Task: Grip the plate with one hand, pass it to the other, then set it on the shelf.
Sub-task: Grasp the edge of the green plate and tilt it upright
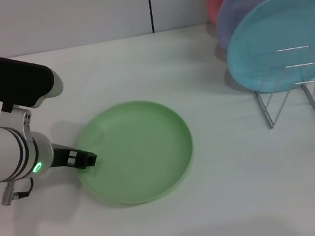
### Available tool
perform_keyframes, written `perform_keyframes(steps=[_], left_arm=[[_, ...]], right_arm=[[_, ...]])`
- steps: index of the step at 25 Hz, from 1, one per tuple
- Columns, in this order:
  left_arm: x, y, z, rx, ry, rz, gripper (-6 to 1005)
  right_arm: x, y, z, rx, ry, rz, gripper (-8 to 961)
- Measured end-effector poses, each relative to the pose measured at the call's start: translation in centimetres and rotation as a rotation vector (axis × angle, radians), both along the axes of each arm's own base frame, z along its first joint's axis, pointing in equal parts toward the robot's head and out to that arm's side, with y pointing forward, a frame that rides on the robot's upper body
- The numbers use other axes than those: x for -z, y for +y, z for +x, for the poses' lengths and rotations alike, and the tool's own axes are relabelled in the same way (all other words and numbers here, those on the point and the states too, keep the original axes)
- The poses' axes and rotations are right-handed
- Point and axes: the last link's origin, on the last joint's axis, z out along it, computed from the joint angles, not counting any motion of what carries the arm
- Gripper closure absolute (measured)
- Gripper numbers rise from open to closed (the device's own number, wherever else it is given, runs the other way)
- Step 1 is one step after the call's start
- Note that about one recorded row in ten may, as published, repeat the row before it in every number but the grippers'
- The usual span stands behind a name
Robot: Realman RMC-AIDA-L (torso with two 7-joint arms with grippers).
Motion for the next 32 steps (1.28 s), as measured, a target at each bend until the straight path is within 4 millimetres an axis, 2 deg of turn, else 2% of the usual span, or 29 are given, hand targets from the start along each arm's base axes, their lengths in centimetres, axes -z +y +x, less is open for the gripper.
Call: perform_keyframes(steps=[24,30,32], left_arm=[[0.49,0.39,0.05,-0.034,0.005,-0.032,334],[0.57,0.43,0.03,-0.041,0.02,-0.055,374],[0.5,0.51,0.13,-0.038,0.019,-0.059,481]], right_arm=[[-0.08,0.1,-0.06,-0.004,-0.003,0.002,136],[-0.07,0.03,-0.04,-0.004,-0.003,0.003,136],[-0.07,0.0,-0.04,-0.004,-0.003,0.003,136]])
